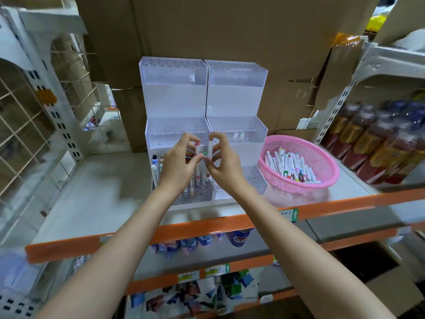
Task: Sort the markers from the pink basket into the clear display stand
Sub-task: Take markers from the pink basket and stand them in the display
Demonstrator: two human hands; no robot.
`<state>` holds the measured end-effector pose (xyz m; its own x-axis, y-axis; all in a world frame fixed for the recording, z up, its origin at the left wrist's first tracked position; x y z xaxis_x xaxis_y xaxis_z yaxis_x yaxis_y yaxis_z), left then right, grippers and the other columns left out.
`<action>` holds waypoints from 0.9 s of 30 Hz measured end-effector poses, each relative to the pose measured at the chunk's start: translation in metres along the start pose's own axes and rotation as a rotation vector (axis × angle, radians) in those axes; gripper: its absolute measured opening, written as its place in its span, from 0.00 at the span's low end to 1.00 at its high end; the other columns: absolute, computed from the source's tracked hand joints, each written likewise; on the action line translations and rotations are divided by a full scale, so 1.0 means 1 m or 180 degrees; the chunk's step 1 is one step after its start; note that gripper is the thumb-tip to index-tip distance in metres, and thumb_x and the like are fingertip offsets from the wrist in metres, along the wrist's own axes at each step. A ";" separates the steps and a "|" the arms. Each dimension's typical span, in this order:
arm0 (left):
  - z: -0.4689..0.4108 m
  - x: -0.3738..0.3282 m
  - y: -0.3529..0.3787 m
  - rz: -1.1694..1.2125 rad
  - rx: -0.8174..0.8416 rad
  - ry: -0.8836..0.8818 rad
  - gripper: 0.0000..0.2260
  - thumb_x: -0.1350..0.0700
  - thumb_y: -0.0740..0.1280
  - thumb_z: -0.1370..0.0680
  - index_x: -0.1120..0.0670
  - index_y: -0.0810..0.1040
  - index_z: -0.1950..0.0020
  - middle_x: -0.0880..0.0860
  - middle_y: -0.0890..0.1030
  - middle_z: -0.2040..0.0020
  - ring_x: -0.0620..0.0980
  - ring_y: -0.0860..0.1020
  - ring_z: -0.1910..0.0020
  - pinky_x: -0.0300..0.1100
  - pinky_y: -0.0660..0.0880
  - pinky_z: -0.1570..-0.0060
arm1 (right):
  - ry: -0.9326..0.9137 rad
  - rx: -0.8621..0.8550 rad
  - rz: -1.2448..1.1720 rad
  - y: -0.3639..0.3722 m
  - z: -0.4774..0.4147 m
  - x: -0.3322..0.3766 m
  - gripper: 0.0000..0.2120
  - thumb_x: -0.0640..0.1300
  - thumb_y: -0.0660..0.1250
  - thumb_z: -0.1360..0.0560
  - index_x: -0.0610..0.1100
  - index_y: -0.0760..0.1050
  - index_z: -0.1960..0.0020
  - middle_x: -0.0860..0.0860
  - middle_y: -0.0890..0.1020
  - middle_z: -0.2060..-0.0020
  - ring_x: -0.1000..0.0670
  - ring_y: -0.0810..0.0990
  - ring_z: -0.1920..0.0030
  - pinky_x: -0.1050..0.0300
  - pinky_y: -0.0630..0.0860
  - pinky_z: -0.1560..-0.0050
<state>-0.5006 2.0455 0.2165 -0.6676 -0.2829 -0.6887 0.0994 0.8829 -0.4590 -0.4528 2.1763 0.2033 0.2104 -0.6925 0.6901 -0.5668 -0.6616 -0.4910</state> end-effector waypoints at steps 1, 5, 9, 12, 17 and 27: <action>0.000 0.001 0.000 -0.0036 0.0005 0.0023 0.13 0.60 0.72 0.26 0.56 0.72 0.45 0.49 0.78 0.56 0.44 0.77 0.61 0.23 0.70 0.60 | 0.0007 -0.0013 -0.0009 0.001 0.001 0.000 0.23 0.35 0.69 0.28 0.46 0.66 0.36 0.59 0.73 0.64 0.54 0.78 0.65 0.71 0.69 0.64; 0.001 0.002 -0.001 -0.0124 -0.0029 0.0107 0.13 0.60 0.73 0.28 0.58 0.72 0.48 0.49 0.78 0.57 0.45 0.77 0.62 0.30 0.73 0.60 | 0.0033 -0.0061 -0.0076 0.003 0.002 -0.001 0.23 0.35 0.70 0.28 0.46 0.66 0.37 0.59 0.75 0.63 0.54 0.78 0.63 0.67 0.72 0.62; 0.003 0.004 0.000 -0.0271 -0.0007 0.0240 0.13 0.62 0.75 0.30 0.59 0.73 0.52 0.52 0.79 0.58 0.47 0.77 0.62 0.39 0.77 0.59 | 0.0006 -0.0048 -0.0120 0.004 0.006 -0.001 0.22 0.36 0.69 0.26 0.46 0.66 0.37 0.58 0.76 0.61 0.52 0.79 0.62 0.64 0.73 0.61; 0.003 0.004 0.000 -0.0282 0.0020 0.0260 0.12 0.62 0.75 0.30 0.59 0.74 0.52 0.52 0.78 0.58 0.47 0.77 0.62 0.39 0.77 0.59 | -0.0006 -0.0068 -0.0079 0.007 0.008 -0.002 0.21 0.38 0.69 0.26 0.48 0.65 0.37 0.53 0.78 0.58 0.52 0.79 0.61 0.69 0.72 0.62; 0.001 0.003 -0.002 -0.0367 0.0001 0.0377 0.06 0.61 0.72 0.27 0.58 0.76 0.53 0.52 0.80 0.58 0.49 0.79 0.59 0.45 0.77 0.57 | 0.0073 -0.0072 -0.0078 0.010 0.010 -0.002 0.21 0.39 0.69 0.25 0.52 0.64 0.38 0.49 0.79 0.57 0.52 0.79 0.61 0.64 0.74 0.62; -0.002 0.008 -0.005 -0.0468 0.0294 0.0353 0.03 0.61 0.70 0.25 0.58 0.76 0.56 0.52 0.81 0.61 0.51 0.80 0.61 0.48 0.77 0.58 | 0.0188 -0.0007 0.0048 0.014 0.011 -0.004 0.24 0.38 0.68 0.26 0.57 0.63 0.38 0.49 0.78 0.54 0.51 0.79 0.60 0.58 0.75 0.60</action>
<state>-0.5075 2.0392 0.2144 -0.7565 -0.3587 -0.5468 0.0587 0.7956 -0.6030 -0.4530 2.1663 0.1879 0.1544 -0.6842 0.7128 -0.5712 -0.6505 -0.5006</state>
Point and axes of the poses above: each hand's wrist, its own z-axis away from the middle knuckle, its own y-axis out of the palm, x = y × z, the point moved 1 cm from there along -z, towards the middle knuckle
